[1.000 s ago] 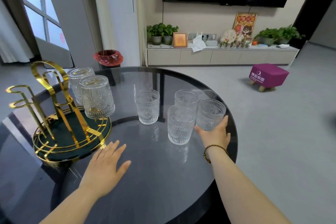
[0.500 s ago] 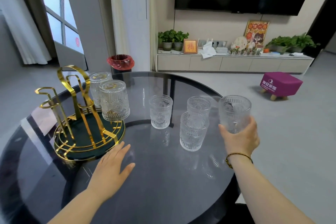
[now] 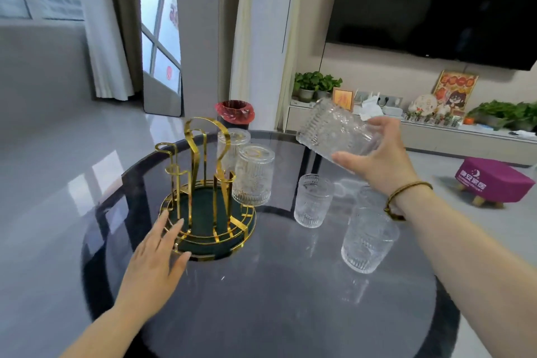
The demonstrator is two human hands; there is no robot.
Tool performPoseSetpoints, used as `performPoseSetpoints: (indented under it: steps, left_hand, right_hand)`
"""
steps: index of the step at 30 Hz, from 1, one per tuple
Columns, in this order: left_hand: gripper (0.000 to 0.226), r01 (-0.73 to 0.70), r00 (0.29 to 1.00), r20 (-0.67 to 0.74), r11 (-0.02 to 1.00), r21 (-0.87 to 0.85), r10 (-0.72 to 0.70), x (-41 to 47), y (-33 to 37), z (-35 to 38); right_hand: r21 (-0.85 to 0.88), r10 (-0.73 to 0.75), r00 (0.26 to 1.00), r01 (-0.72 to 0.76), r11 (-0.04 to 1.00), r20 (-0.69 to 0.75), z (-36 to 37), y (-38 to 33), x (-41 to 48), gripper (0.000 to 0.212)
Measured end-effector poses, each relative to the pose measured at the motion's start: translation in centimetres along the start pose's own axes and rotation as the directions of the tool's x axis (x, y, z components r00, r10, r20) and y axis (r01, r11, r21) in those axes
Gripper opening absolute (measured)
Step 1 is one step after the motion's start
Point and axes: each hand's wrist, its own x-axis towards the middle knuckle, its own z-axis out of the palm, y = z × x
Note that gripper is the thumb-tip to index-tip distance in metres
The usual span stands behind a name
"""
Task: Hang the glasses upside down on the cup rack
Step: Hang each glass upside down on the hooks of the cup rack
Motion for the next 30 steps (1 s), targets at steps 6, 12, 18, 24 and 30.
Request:
performPoseSetpoints:
  steps: [6,12,18,24,30]
  left_hand:
    - [0.059,-0.064,0.995,0.083,0.996,0.057,0.059,1.8,-2.7,0.1]
    - [0.061,-0.081,0.992,0.098,0.995,0.064,0.074,1.9,-4.1,1.2]
    - [0.06,-0.021,1.0,0.014,1.0,0.02,0.02,2.0,-4.4,1.3]
    - [0.064,0.006,0.999,0.043,1.0,-0.006,-0.005,2.4,-4.4,0.9]
    - [0.096,0.042,0.99,0.131,0.999,0.021,-0.045,2.5,-4.5,0.9]
  right_hand:
    - [-0.05,-0.062,0.997,0.063,0.997,0.035,5.5,-4.2,3.8,0.073]
    - [-0.152,-0.123,0.984,0.141,0.978,0.126,9.8,-6.7,8.3,0.076]
    - [-0.282,-0.275,0.943,0.319,0.905,0.186,13.5,-8.4,11.6,0.075]
    - [-0.276,-0.329,0.875,0.435,0.857,0.356,16.5,-8.9,13.5,0.081]
    - [-0.251,-0.307,0.807,0.478,0.842,0.505,18.5,-9.2,14.4,0.084]
